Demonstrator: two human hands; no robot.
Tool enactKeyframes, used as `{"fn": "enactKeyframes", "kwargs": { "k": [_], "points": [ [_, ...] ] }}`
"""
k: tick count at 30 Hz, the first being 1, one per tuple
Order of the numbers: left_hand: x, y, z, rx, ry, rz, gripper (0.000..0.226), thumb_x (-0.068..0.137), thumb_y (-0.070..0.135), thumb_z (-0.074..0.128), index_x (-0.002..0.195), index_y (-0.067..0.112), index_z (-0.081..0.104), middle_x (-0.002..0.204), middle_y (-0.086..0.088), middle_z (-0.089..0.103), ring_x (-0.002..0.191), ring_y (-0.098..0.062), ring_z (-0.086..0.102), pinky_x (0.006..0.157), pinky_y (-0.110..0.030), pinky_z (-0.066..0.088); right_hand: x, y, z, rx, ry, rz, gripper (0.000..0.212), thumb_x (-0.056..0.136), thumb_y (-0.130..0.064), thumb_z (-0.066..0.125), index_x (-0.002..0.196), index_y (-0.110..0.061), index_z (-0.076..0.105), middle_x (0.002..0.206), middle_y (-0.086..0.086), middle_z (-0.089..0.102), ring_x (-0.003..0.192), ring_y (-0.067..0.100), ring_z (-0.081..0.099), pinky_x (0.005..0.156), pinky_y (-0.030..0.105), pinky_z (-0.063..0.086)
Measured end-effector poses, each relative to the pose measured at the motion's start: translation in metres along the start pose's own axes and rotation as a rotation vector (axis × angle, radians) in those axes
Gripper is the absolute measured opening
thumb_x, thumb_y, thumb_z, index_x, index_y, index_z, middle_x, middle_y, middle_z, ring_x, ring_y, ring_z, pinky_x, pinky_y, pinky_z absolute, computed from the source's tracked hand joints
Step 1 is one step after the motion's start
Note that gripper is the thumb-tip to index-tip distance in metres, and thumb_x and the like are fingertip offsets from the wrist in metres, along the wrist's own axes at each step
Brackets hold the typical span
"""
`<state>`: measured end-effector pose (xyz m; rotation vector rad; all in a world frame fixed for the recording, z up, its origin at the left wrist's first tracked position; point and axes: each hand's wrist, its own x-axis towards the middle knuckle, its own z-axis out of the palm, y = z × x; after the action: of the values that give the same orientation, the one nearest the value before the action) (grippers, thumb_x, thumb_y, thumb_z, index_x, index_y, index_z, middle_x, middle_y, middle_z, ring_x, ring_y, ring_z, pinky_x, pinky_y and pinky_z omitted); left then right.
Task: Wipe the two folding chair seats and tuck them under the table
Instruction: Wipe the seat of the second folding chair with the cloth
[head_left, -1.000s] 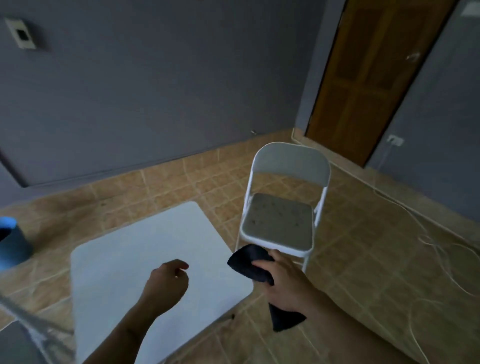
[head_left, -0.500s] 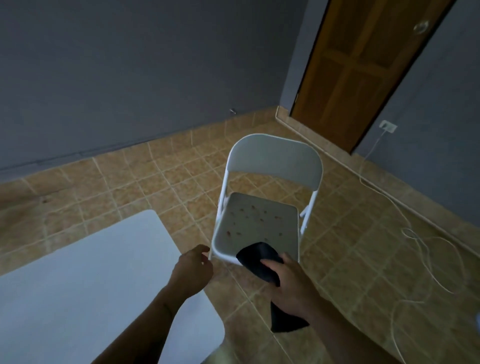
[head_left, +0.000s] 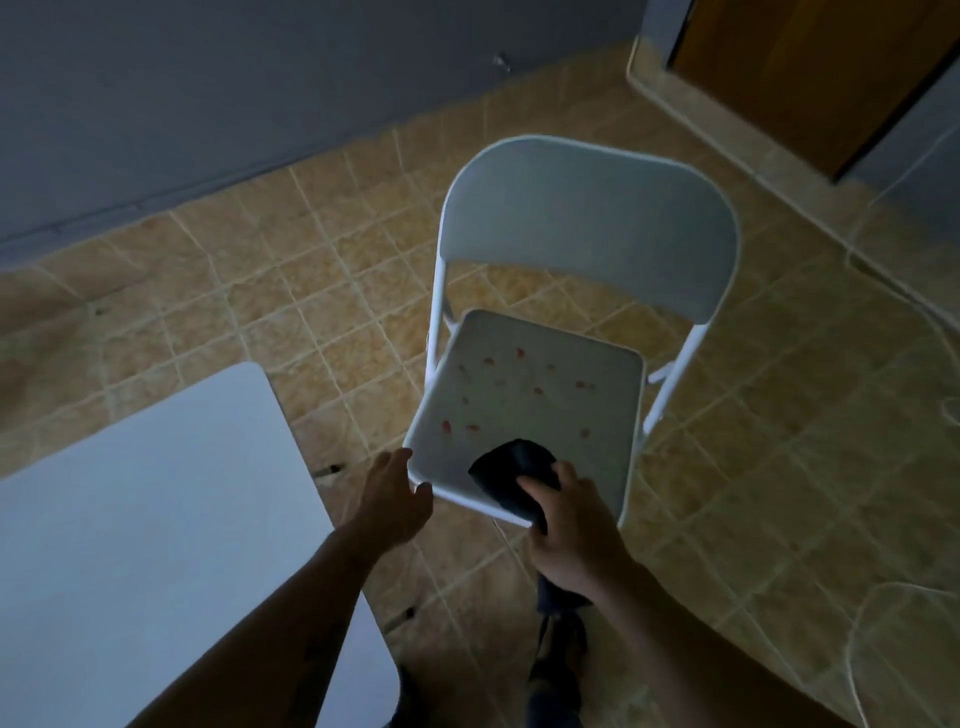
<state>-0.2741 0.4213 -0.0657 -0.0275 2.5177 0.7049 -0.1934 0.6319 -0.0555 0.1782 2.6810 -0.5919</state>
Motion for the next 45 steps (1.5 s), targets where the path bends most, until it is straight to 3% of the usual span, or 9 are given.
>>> {"fn": "enactKeyframes", "kwargs": {
  "k": [4, 9, 14, 22, 28, 31, 38, 42, 45],
  "points": [
    [0.056, -0.001, 0.046, -0.014, 0.003, -0.08, 0.067, 0.088, 0.026, 0.061, 0.145, 0.004, 0.033, 0.145, -0.017, 0.038, 0.129, -0.036, 0.043, 0.102, -0.04, 0.038, 0.054, 0.024, 0.027, -0.044, -0.013, -0.034, 0.056, 0.093, -0.028, 0.05, 0.148, -0.033, 0.038, 0.155, 0.006, 0.022, 0.13, 0.032, 0.035, 0.104, 0.044, 0.04],
    [0.126, -0.027, 0.101, 0.046, 0.078, -0.191, 0.103, 0.059, 0.061, 0.062, 0.139, 0.006, 0.028, 0.144, -0.015, 0.032, 0.13, -0.039, 0.038, 0.102, -0.054, 0.041, 0.12, 0.046, 0.078, -0.214, -0.024, -0.012, 0.061, 0.09, -0.03, 0.057, 0.147, -0.032, 0.034, 0.155, 0.01, 0.019, 0.133, 0.038, 0.029, 0.108, 0.05, 0.029],
    [0.159, -0.054, 0.139, 0.175, 0.14, -0.14, 0.137, 0.053, 0.07, 0.074, 0.151, 0.004, 0.005, 0.161, -0.017, 0.009, 0.148, -0.036, 0.015, 0.115, -0.052, 0.028, 0.145, 0.076, 0.135, -0.332, -0.073, -0.013, 0.075, 0.095, -0.037, 0.048, 0.157, -0.028, 0.008, 0.165, 0.012, -0.008, 0.148, 0.042, -0.006, 0.112, 0.066, 0.007],
    [0.161, -0.06, 0.146, 0.233, 0.151, -0.121, 0.136, 0.055, 0.066, 0.077, 0.151, 0.001, 0.006, 0.161, -0.02, 0.007, 0.148, -0.037, 0.013, 0.118, -0.046, 0.026, 0.15, 0.124, 0.131, -0.321, 0.04, -0.033, 0.078, 0.075, -0.027, 0.07, 0.148, -0.024, 0.042, 0.155, 0.016, 0.036, 0.119, 0.04, 0.045, 0.088, 0.053, 0.042],
    [0.159, -0.055, 0.146, 0.228, 0.173, -0.124, 0.132, 0.06, 0.064, 0.075, 0.152, 0.002, 0.003, 0.162, -0.018, 0.002, 0.149, -0.035, 0.007, 0.119, -0.043, 0.019, 0.163, 0.179, 0.086, -0.416, 0.023, 0.248, 0.08, 0.088, -0.033, 0.058, 0.156, -0.029, 0.016, 0.16, 0.012, 0.01, 0.132, 0.039, 0.027, 0.102, 0.054, 0.034],
    [0.157, -0.058, 0.149, 0.189, 0.172, -0.117, 0.132, 0.062, 0.063, 0.075, 0.153, 0.003, 0.001, 0.163, -0.016, -0.001, 0.15, -0.034, 0.003, 0.121, -0.044, 0.018, 0.16, 0.153, 0.087, -0.354, 0.051, 0.264, 0.079, 0.086, -0.036, 0.062, 0.153, -0.026, 0.022, 0.156, 0.012, 0.012, 0.13, 0.04, 0.03, 0.102, 0.052, 0.035],
    [0.153, -0.071, 0.143, 0.081, 0.177, -0.031, 0.13, 0.061, 0.064, 0.076, 0.155, 0.009, 0.005, 0.164, -0.008, 0.003, 0.15, -0.028, 0.012, 0.116, -0.04, 0.029, 0.17, 0.053, 0.141, -0.17, 0.058, -0.16, 0.063, 0.074, -0.028, 0.059, 0.136, -0.025, 0.052, 0.147, 0.012, 0.036, 0.11, 0.038, 0.047, 0.089, 0.051, 0.044],
    [0.157, -0.083, 0.137, 0.003, 0.181, -0.028, 0.132, 0.049, 0.078, 0.057, 0.155, 0.013, 0.015, 0.164, -0.006, 0.012, 0.149, -0.026, 0.02, 0.116, -0.043, 0.033, 0.209, 0.019, 0.142, -0.266, 0.052, -0.32, 0.068, 0.081, -0.051, 0.052, 0.144, -0.028, 0.044, 0.154, 0.012, 0.027, 0.116, 0.039, 0.04, 0.092, 0.05, 0.037],
    [0.159, -0.084, 0.139, 0.016, 0.174, -0.018, 0.129, 0.055, 0.065, 0.075, 0.155, 0.014, 0.013, 0.164, -0.004, 0.01, 0.149, -0.026, 0.02, 0.116, -0.041, 0.03, 0.232, 0.028, 0.137, -0.339, 0.07, -0.328, 0.067, 0.086, -0.031, 0.059, 0.149, -0.029, 0.036, 0.157, 0.012, 0.02, 0.122, 0.041, 0.034, 0.097, 0.052, 0.036]
  ]
}}
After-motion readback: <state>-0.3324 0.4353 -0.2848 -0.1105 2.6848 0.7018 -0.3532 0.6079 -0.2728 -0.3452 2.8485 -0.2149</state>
